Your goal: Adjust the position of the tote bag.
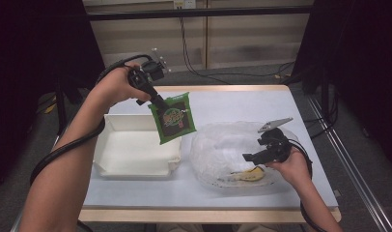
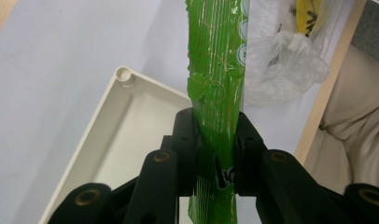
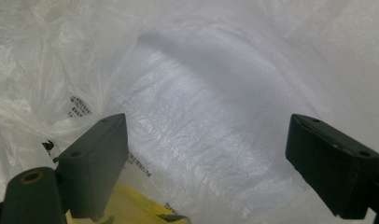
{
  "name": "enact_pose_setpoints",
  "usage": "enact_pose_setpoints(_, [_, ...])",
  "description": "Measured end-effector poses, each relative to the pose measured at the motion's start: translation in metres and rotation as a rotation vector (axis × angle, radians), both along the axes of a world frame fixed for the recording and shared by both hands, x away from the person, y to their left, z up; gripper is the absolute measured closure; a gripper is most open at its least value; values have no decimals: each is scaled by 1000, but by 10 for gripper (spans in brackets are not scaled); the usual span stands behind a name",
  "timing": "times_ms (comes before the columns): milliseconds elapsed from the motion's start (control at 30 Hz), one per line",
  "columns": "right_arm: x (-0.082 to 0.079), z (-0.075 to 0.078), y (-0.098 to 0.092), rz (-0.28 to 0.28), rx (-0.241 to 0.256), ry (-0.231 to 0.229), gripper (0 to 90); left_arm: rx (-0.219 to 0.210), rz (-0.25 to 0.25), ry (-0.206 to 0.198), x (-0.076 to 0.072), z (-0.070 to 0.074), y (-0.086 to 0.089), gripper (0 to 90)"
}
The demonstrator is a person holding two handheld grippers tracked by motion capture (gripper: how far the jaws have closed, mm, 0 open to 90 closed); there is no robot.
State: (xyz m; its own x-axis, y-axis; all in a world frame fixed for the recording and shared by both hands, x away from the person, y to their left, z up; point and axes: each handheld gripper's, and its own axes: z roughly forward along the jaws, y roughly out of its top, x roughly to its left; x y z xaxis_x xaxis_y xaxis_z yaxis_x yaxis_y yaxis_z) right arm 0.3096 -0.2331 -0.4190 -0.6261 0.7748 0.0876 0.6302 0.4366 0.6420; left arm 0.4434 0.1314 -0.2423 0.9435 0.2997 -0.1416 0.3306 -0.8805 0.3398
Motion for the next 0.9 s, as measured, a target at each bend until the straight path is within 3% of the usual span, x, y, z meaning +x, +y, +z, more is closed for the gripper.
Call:
enact_pose_setpoints(67, [0,-1,-1,4,1,1,133,-12,19,-11,0,-2,2,751])
enact_pose_setpoints(133, [0,-2,0,5,0,8,133,12,2,0,3,-3,6,751])
enact_pose_setpoints(200, [0,-3,0,2,-10,11,135,6,17,-3,4,-4,8,751])
enact_pose_setpoints(233, [0,-3,0,1,-8,13,135,10,-8,-11,7,-5,10,752])
enact_pose_setpoints(267, [0,-3,0,4,-5,7,134,8,10,-8,6,-7,11,752])
enact_pose_setpoints(367, [-4,-4,-2,5,-5,14,135,24,-3,-8,10,-7,15,752])
enact_pose_setpoints(400, [-4,-4,-3,5,-6,14,135,35,6,-6,10,-7,15,752])
enact_pose_setpoints(433, [-4,-4,-4,-3,-4,15,134,16,26,-9,10,-9,16,752])
enact_pose_setpoints(467, [-5,-4,-4,-3,-1,13,134,31,6,-7,12,-9,17,752])
enact_pose_setpoints(633, [-7,-5,-6,-7,8,24,135,32,39,-16,16,-19,21,752])
enact_pose_setpoints(667, [-7,-5,-7,-2,3,18,135,62,10,-16,19,-19,22,752])
enact_pose_setpoints(733, [-8,-6,-8,-6,10,22,134,44,36,-9,19,-23,23,752])
enact_pose_setpoints(800, [-8,-5,-8,-3,9,20,134,72,15,-14,21,-23,23,752])
enact_pose_setpoints(900, [-10,-3,-8,-1,16,19,134,70,18,-19,23,-26,25,752])
